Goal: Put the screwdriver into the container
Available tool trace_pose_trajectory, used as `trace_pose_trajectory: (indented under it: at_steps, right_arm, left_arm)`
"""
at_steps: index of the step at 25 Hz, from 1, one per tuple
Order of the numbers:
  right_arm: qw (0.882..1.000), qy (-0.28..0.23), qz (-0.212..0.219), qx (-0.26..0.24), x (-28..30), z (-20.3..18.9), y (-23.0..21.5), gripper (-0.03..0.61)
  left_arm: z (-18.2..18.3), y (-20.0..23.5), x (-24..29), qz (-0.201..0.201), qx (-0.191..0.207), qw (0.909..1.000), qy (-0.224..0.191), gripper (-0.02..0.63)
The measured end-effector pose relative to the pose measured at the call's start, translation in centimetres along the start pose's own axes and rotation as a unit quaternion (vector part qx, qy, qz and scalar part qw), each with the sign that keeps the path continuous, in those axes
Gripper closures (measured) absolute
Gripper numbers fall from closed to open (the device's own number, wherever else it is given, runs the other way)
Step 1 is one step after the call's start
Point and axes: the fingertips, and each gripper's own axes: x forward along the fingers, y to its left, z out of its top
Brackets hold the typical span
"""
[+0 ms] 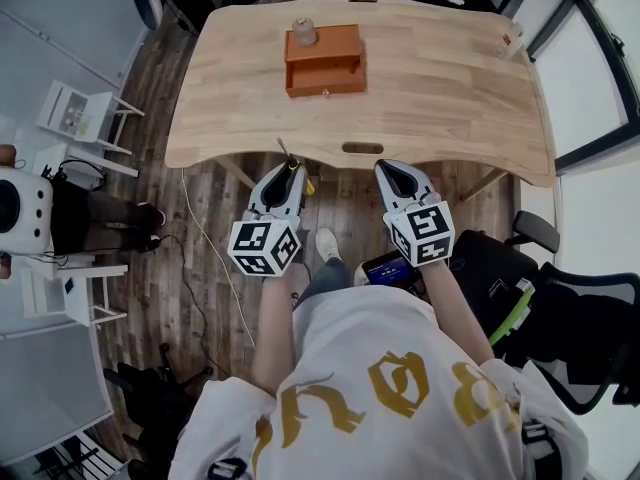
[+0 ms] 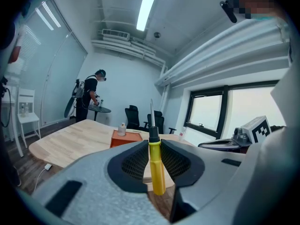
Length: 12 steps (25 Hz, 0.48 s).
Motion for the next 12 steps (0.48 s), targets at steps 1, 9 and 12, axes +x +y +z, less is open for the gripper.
trace_pose_trajectory:
  at_steps: [1, 9, 12]
  right_arm:
    - [1.000, 0.003, -0.003, -0.004, 0.4, 0.0, -0.2, 0.568]
    - [1.000, 0.019, -0.015, -0.006, 4.5, 0.2, -2.1, 0.568]
    - [0.999, 0.028, -0.024, -0.006, 7.0, 0.2, -3.4, 0.568]
  left_arm:
    - [0.1, 0.1, 0.2, -0.003, 0.001, 1.0000, -0.001, 0.531]
    - [0.7, 3.4, 3.9, -0.004, -0.012, 0.9999, 0.001, 0.531]
    - [1.0, 5.3, 6.6, -0.012, -0.019, 0.9997, 0.001, 0.531]
